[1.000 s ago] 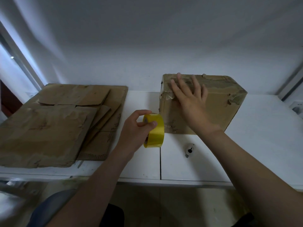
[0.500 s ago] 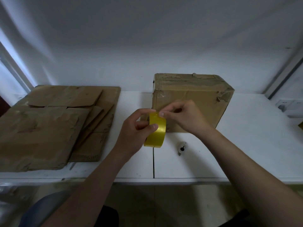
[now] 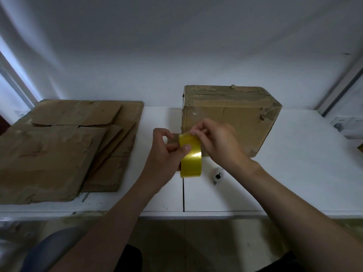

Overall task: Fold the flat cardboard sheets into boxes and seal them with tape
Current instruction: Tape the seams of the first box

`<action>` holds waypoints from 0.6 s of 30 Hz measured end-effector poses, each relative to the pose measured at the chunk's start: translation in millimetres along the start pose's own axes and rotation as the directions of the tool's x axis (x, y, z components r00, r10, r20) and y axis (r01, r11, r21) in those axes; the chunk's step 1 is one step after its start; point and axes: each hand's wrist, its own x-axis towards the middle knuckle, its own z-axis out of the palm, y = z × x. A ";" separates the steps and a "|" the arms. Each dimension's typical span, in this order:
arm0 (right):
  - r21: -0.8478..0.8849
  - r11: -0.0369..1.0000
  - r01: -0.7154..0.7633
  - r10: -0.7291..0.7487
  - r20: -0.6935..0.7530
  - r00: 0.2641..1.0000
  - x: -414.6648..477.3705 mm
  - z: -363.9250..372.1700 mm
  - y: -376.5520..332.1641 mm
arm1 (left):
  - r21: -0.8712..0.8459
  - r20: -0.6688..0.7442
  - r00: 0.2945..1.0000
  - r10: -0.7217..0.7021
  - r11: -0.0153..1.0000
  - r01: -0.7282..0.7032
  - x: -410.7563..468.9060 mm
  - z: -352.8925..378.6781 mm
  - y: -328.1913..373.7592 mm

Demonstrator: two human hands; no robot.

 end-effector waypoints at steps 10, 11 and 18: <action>0.119 0.980 -0.157 0.154 0.041 0.987 1.9 1.6 -12.0 | 0.175 0.058 0.992 0.115 0.977 -0.123 -3.1 -1.8 -2.0; 0.117 0.982 -0.151 0.147 0.040 0.988 1.5 1.4 -12.0 | 0.166 0.059 0.993 0.104 0.980 -0.112 -3.6 -1.5 -1.9; 0.063 0.994 -0.090 0.086 0.054 0.995 -1.0 -0.8 -10.7 | 0.234 0.019 0.994 0.110 0.966 -0.112 -1.3 -2.4 -5.7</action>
